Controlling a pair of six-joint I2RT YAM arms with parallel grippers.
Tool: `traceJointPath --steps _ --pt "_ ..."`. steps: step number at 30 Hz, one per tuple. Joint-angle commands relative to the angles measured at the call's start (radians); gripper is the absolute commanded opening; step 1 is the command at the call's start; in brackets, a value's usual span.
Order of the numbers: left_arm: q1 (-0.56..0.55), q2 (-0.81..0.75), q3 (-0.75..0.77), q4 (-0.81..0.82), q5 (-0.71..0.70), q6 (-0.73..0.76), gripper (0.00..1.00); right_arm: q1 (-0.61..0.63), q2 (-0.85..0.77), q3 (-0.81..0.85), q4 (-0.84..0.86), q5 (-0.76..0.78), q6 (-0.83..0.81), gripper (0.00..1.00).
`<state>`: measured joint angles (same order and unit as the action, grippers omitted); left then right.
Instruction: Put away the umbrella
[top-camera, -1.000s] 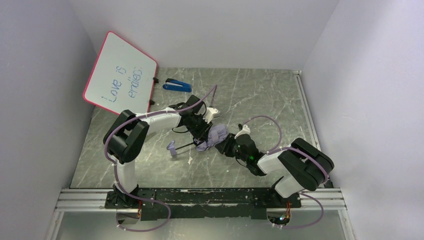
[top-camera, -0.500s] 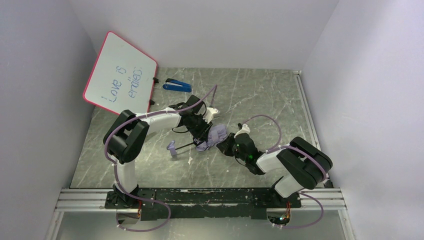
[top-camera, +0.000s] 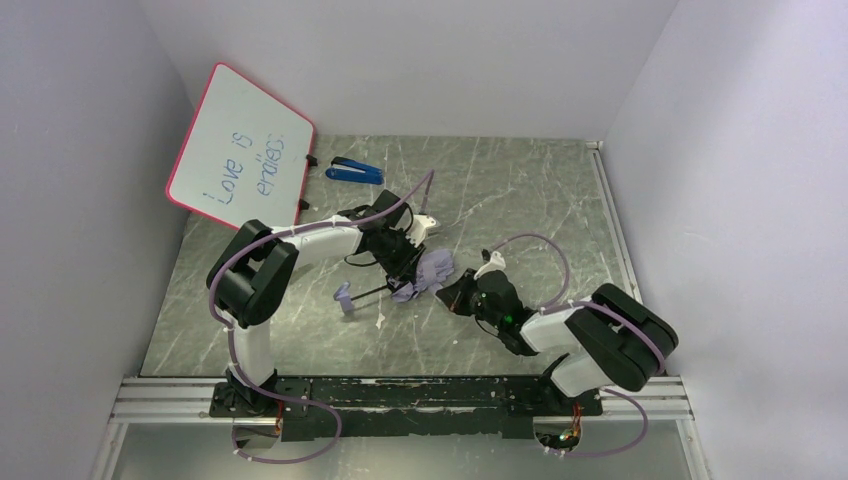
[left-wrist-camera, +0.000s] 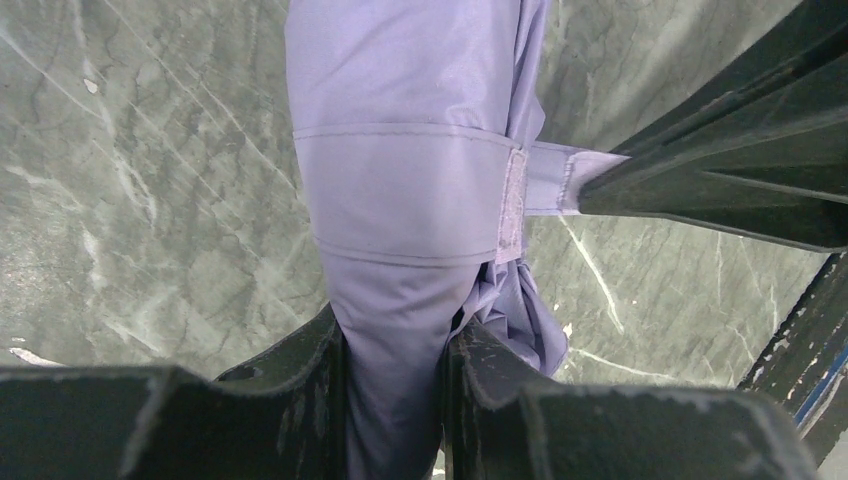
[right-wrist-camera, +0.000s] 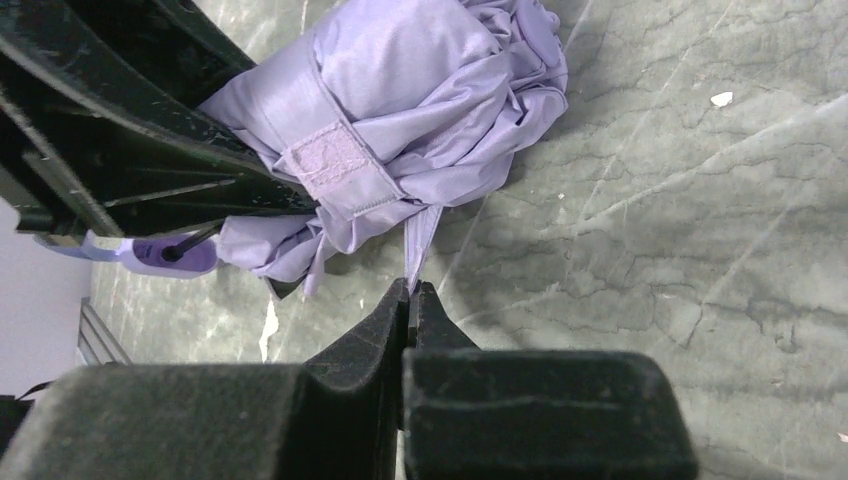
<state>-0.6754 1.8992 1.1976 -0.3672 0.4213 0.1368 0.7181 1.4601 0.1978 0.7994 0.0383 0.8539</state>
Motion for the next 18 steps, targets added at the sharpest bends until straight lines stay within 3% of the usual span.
traceJointPath --steps 1,10,18 --pt "0.010 0.025 -0.017 -0.042 -0.172 -0.020 0.05 -0.001 -0.082 -0.037 -0.057 -0.034 -0.007 0.00" --pt "0.010 0.017 -0.017 -0.023 -0.212 -0.041 0.05 -0.002 -0.181 -0.078 -0.059 -0.168 0.011 0.00" --pt "0.010 0.013 -0.030 -0.007 -0.241 -0.055 0.05 0.000 -0.283 -0.077 -0.050 -0.188 0.053 0.00"
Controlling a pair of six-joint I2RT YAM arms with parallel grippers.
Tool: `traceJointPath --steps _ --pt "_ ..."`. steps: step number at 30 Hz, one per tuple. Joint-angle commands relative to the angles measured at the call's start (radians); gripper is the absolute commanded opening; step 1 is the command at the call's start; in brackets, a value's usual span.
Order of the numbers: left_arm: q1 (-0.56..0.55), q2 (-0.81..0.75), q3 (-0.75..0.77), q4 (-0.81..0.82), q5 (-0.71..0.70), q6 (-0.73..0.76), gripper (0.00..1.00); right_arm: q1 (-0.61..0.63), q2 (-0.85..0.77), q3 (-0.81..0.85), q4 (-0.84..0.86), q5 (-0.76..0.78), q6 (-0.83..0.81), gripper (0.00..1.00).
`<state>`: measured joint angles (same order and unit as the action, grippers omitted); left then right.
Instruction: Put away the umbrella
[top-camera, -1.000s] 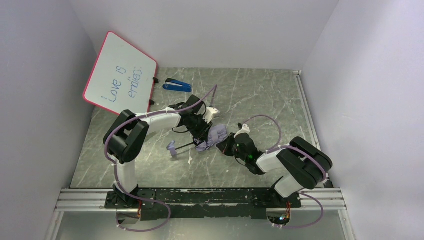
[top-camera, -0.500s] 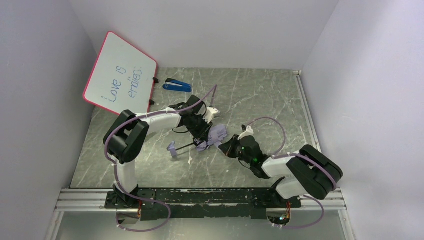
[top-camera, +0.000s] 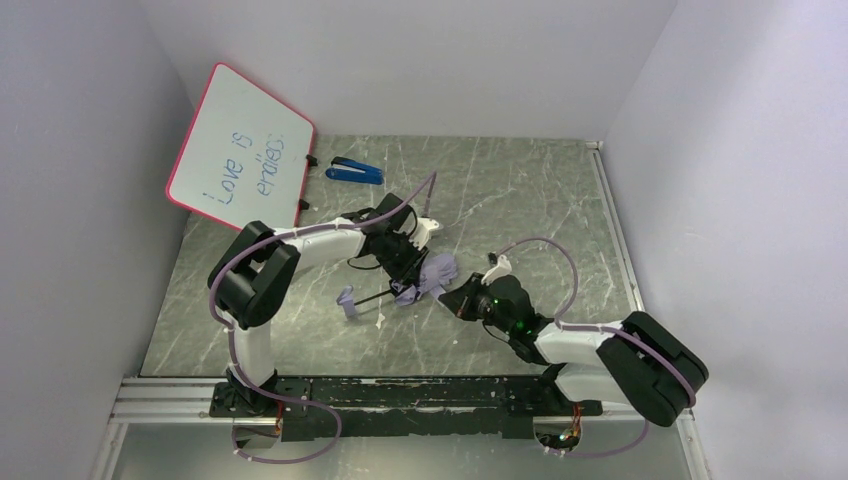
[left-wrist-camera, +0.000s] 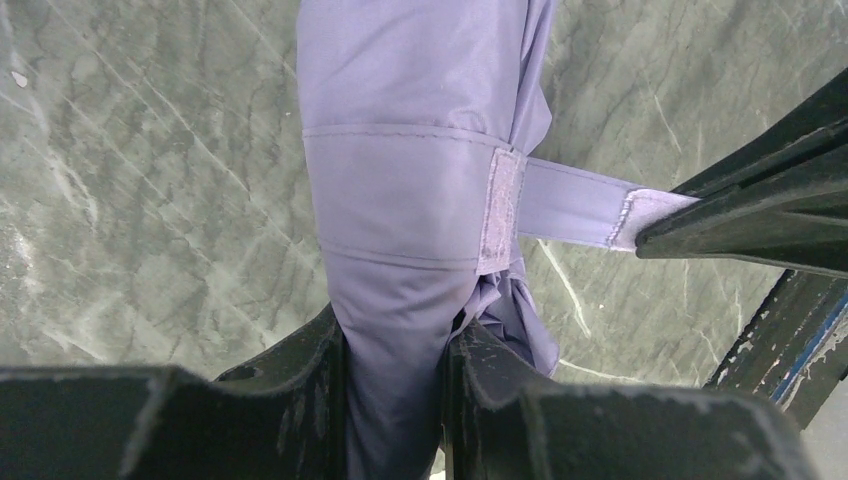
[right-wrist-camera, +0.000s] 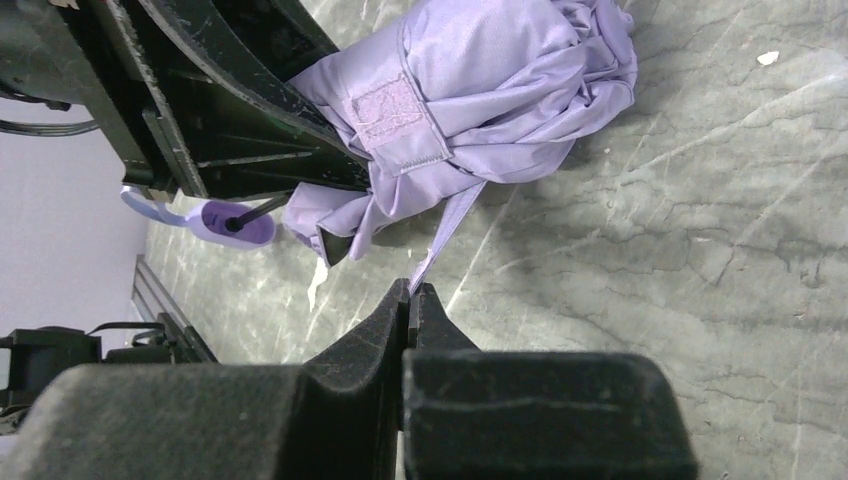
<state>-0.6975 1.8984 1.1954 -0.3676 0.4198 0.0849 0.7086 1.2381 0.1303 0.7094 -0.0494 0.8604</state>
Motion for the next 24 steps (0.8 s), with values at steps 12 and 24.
traceJointPath --steps 12,24 --pt "0.011 -0.002 -0.069 0.000 -0.257 0.058 0.05 -0.008 0.099 0.094 0.304 -0.010 0.203 0.00" --pt "-0.016 0.007 -0.074 -0.004 -0.273 0.071 0.05 -0.017 0.199 0.198 0.367 0.112 0.261 0.00"
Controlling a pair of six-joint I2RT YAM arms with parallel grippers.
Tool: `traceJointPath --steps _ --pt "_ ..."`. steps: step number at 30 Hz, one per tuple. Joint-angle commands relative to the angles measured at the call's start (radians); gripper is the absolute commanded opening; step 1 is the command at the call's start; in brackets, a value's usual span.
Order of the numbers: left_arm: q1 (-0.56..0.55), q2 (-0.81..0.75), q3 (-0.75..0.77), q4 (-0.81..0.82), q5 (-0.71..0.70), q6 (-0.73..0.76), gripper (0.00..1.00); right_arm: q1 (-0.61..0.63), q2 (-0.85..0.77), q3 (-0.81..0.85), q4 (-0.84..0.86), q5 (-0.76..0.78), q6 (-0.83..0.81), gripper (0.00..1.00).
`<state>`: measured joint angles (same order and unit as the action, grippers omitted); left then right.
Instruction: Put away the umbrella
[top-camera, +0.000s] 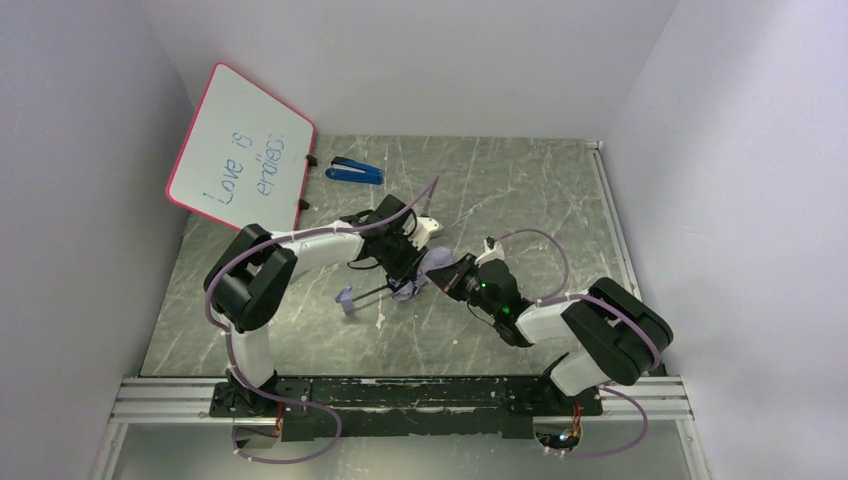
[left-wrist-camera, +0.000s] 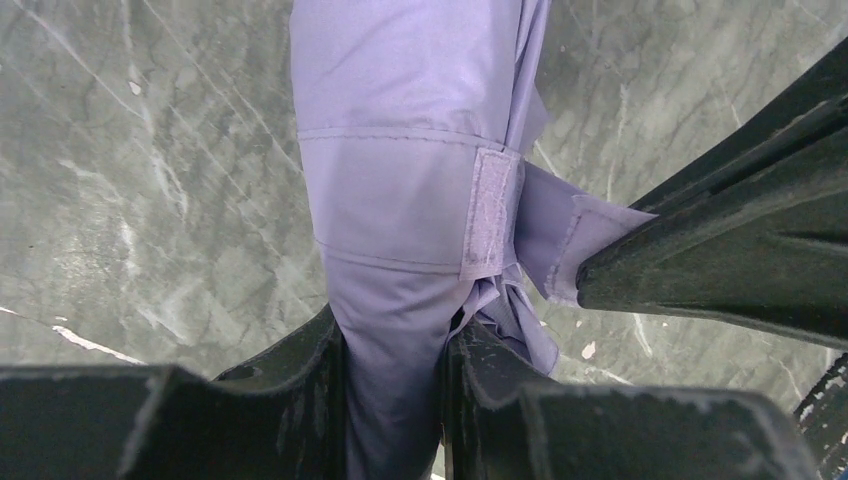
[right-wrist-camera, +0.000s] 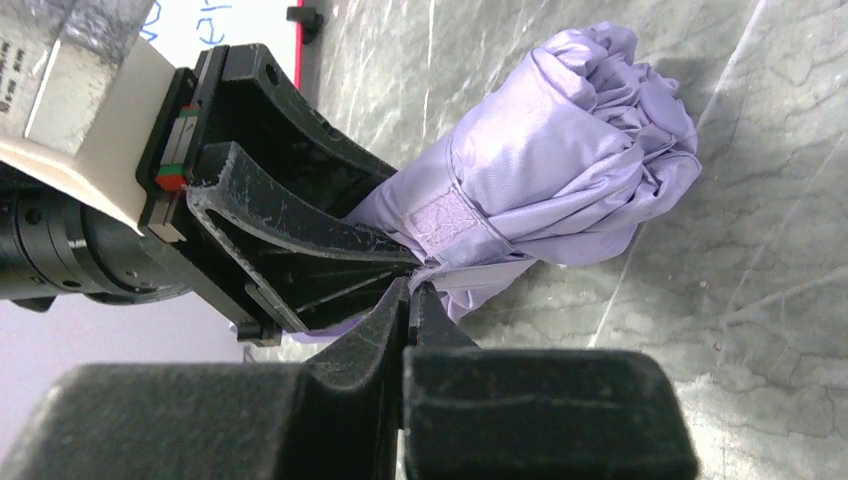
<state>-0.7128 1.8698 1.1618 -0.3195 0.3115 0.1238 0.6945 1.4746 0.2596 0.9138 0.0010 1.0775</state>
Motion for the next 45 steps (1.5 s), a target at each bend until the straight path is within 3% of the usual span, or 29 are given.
traceJointPath --steps 1,23,35,45 --pt "-0.001 0.035 -0.041 -0.052 -0.164 0.033 0.05 -0.004 -0.041 0.075 0.145 0.075 0.045 0.00" --pt "-0.023 0.031 -0.047 -0.052 -0.138 0.068 0.05 -0.028 0.050 0.233 -0.098 0.154 0.102 0.00" --pt "-0.025 0.032 -0.041 -0.058 -0.142 0.068 0.05 -0.043 0.114 0.241 -0.060 0.126 0.127 0.18" --pt "-0.024 0.042 -0.033 -0.064 -0.147 0.063 0.05 -0.051 0.141 0.228 -0.063 0.105 0.133 0.18"
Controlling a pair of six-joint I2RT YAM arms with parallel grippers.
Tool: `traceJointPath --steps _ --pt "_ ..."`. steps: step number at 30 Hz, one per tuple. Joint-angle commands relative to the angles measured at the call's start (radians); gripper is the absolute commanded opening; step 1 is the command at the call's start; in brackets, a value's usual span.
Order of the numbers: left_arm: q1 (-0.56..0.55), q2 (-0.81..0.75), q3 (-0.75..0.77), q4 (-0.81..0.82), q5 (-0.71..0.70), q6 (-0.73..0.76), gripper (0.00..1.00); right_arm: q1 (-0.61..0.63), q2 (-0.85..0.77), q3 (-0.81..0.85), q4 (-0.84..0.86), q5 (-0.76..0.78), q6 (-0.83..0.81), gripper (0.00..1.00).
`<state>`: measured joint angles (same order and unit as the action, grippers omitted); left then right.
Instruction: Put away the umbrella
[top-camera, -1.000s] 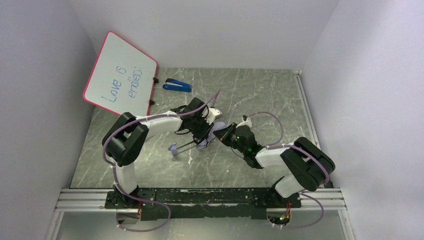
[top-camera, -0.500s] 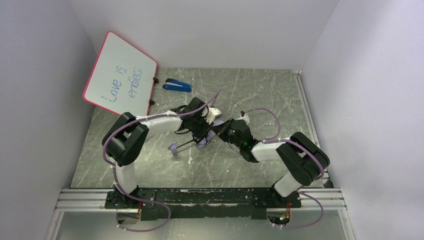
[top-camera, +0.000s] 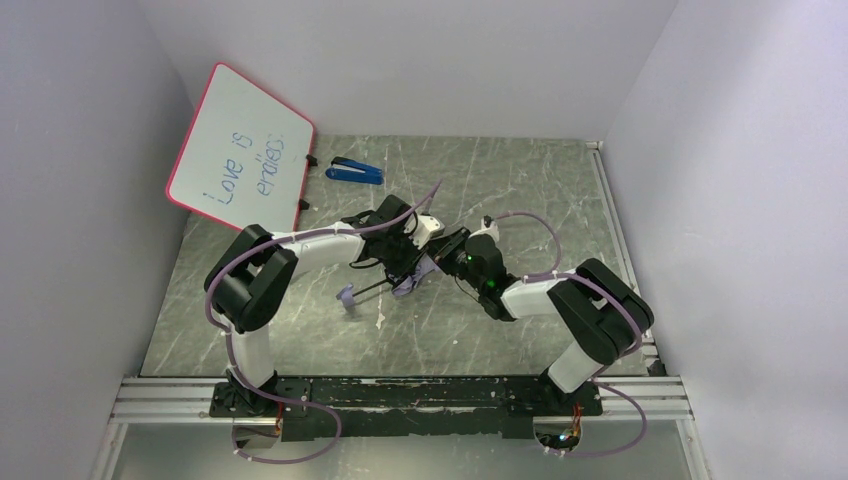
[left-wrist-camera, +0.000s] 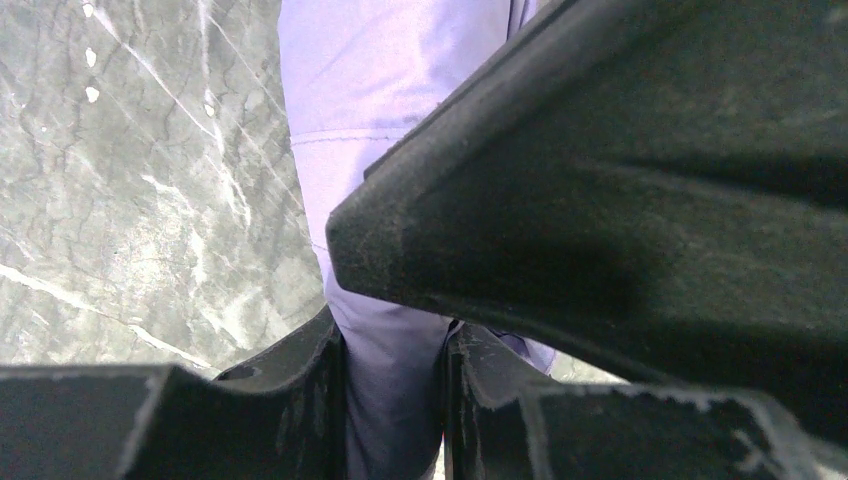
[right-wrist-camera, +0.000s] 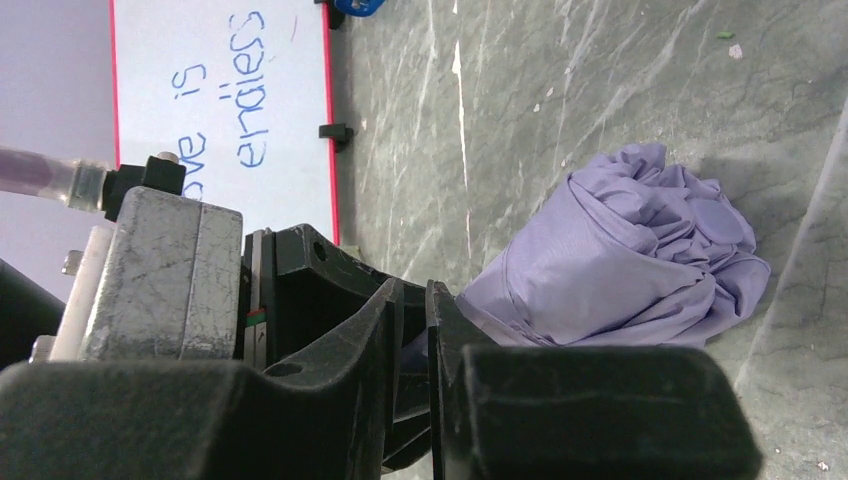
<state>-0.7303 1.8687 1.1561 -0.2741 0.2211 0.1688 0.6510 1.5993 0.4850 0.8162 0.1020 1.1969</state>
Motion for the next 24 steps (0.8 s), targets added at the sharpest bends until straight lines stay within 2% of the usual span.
traceJointPath --steps 1,7,16,20,23,24 --pt "-0.006 0.041 -0.027 -0.109 -0.057 0.017 0.05 -0.007 0.018 -0.002 0.036 0.002 0.013 0.18" --pt "-0.006 0.039 -0.021 -0.105 -0.050 0.011 0.05 -0.011 0.048 -0.005 0.020 -0.025 -0.007 0.20" --pt "-0.007 0.024 -0.029 -0.091 -0.005 0.025 0.05 -0.011 0.227 -0.010 0.124 -0.052 -0.018 0.22" --pt "-0.006 -0.004 -0.046 -0.055 -0.043 0.006 0.05 -0.011 0.183 -0.008 0.073 -0.006 -0.067 0.24" --pt "-0.002 -0.063 -0.064 -0.005 -0.060 -0.023 0.16 -0.017 0.087 0.012 -0.060 0.061 -0.178 0.26" --pt "0.001 -0.080 -0.070 0.018 -0.062 -0.036 0.23 -0.019 0.058 0.023 -0.098 0.078 -0.208 0.27"
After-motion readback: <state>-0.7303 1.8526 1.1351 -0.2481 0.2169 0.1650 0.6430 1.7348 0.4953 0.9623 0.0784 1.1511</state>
